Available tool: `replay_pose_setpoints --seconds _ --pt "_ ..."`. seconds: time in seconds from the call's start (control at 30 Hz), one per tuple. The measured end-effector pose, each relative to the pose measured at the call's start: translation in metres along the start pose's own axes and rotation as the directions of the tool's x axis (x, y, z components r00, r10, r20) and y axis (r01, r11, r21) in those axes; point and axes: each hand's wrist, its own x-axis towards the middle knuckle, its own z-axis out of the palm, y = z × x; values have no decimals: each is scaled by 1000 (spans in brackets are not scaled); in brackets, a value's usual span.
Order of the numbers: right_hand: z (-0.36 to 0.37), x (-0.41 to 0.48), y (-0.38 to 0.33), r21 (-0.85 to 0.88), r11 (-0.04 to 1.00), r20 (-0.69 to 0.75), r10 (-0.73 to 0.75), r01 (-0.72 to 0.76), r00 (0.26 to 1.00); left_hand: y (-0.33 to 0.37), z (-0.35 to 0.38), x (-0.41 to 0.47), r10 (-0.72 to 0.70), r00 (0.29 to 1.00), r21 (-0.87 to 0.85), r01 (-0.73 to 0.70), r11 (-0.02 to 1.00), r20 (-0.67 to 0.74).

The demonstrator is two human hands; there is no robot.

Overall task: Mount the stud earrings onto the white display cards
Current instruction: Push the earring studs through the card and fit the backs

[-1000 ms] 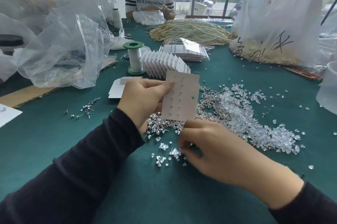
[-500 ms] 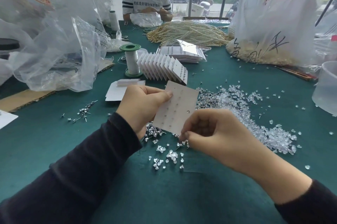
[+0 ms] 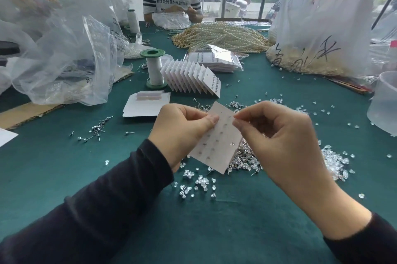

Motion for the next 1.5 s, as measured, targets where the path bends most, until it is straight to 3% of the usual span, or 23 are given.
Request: replay_pose_setpoints --seconds 0.17,0.57,0.93,1.2,1.5 --pt "5 -2 3 -114 981 -53 -165 158 985 1 4 -7 61 998 49 -63 997 30" --pt "15 -4 8 -107 983 -29 -150 146 988 2 6 -12 135 989 120 -140 983 53" --pt "14 -4 12 -61 990 25 -124 125 992 8 1 -15 127 976 59 -139 989 176" --pt "8 -1 7 -120 986 6 -116 115 993 7 5 -14 39 999 1 -39 999 38" --pt "12 -5 1 -164 973 -54 -172 161 984 4 6 -14 160 987 103 -157 982 -16"
